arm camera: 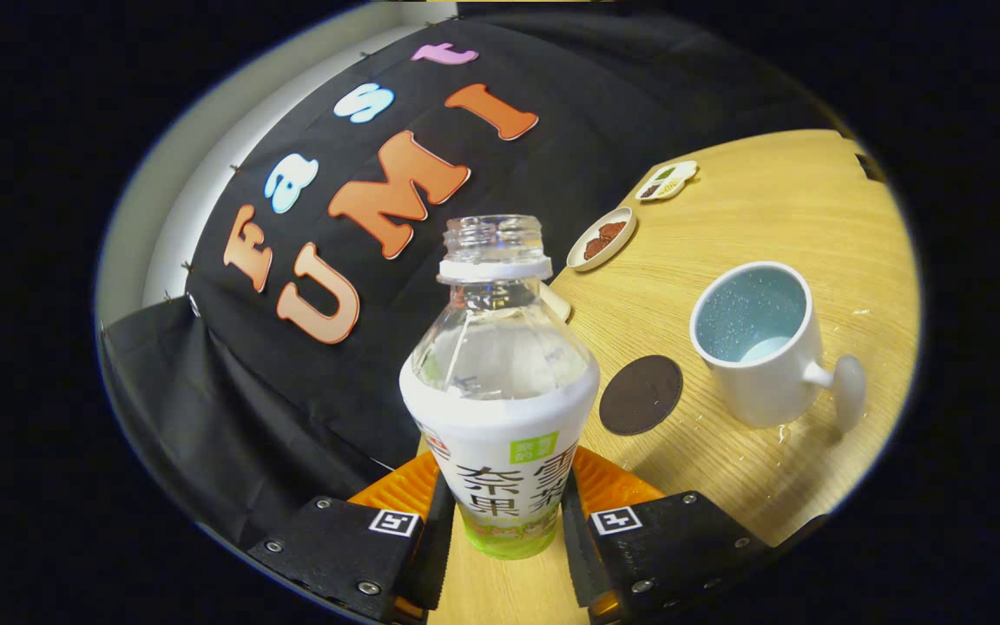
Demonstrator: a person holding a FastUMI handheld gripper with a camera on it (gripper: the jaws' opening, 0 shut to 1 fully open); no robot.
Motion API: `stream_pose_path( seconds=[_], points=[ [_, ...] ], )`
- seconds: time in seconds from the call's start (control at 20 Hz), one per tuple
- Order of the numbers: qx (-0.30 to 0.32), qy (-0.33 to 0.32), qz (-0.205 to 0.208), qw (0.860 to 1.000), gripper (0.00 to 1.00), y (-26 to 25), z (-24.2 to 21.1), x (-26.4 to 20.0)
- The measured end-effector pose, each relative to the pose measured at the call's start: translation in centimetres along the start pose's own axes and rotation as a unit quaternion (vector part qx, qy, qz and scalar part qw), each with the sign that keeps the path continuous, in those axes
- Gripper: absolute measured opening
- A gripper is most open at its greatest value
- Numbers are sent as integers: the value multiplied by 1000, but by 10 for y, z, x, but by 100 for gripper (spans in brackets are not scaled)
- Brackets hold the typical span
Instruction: Take the bottle from table, then pour the juice into the cup, finally place the bottle on the coaster
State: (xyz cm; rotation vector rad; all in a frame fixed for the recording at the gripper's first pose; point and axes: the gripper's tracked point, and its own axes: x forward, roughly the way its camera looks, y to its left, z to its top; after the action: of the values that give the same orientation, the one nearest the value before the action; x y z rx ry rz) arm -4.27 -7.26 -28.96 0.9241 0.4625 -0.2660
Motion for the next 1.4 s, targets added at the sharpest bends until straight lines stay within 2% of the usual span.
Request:
stream_pose_path(
  seconds=[0.2, 0.5, 0.75, 0.95, 1.2, 1.4],
  points=[
    [90, -5, 14, 996, 57, 4, 5, 2],
    [159, -5, 16, 987, 57, 9, 12, 4],
    [238, -8, 26, 971, 57, 15, 19, 5],
    [251, 1, 12, 968, 57, 9, 18, 7],
    [290, 9, -5, 957, 57, 4, 13, 7],
    [315, 16, 8, 949, 57, 11, 15, 8]
  ],
)
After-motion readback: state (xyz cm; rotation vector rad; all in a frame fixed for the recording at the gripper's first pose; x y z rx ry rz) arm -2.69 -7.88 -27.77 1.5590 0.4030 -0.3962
